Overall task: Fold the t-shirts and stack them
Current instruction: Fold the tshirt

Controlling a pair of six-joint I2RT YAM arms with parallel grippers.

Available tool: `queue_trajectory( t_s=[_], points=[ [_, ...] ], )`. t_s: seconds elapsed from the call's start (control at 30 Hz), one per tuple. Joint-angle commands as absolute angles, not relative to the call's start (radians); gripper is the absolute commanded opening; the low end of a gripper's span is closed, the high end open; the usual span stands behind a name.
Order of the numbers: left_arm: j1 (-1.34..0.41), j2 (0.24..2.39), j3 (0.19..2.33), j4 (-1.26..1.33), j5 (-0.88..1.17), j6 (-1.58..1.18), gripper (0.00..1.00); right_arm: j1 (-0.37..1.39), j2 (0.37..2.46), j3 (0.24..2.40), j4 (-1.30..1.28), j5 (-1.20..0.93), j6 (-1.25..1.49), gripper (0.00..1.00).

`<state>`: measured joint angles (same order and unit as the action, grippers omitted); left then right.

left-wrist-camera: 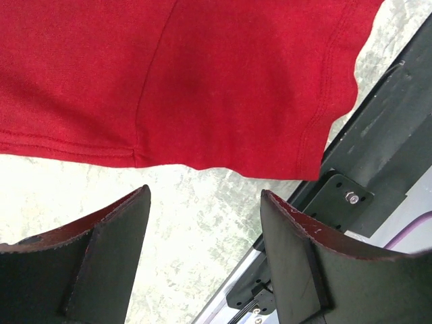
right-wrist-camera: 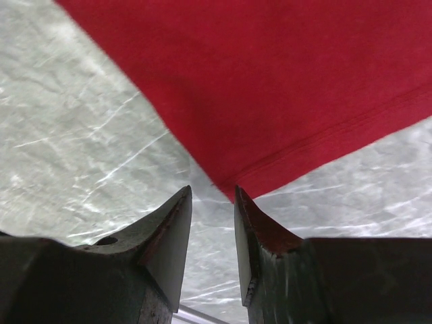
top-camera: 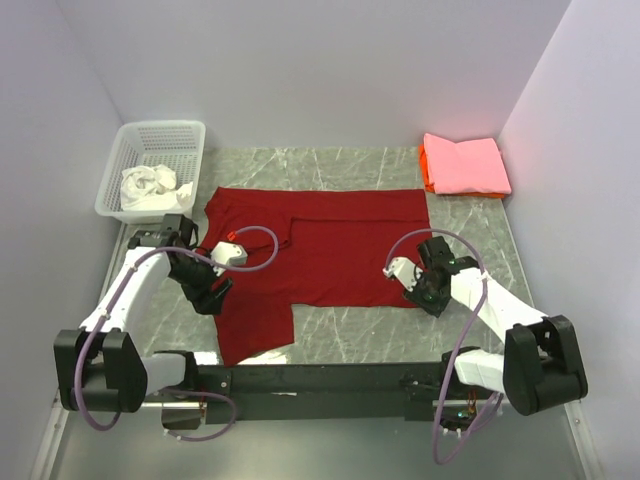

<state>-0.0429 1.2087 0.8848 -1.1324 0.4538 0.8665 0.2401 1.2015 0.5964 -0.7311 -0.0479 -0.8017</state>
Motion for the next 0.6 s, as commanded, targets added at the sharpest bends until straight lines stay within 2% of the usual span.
queue_trajectory(
  t_s=[0.0,0.23,0.4,0.53,0.57],
  points=[
    [-0.046,1.216,0.887,-1.123,0.453,0.853,0.72,0.252,1.198,0.610,-0.693,-0.021,-0.811,0.39],
    [-0.060,1.250,0.893,-1.101,0.449,0.838,0.72,0.250,1.227,0.563,-0.635,-0.002,-0.847,0.39],
    [-0.204,1.195,0.795,-1.028,0.371,0.813,0.69,0.250,1.265,0.520,-0.565,0.043,-0.857,0.38],
    [-0.319,1.167,0.709,-0.960,0.285,0.804,0.65,0.249,1.287,0.514,-0.540,0.049,-0.851,0.18],
    [-0.334,1.181,0.703,-0.942,0.281,0.801,0.65,0.249,1.289,0.520,-0.541,0.046,-0.850,0.04]
  ],
)
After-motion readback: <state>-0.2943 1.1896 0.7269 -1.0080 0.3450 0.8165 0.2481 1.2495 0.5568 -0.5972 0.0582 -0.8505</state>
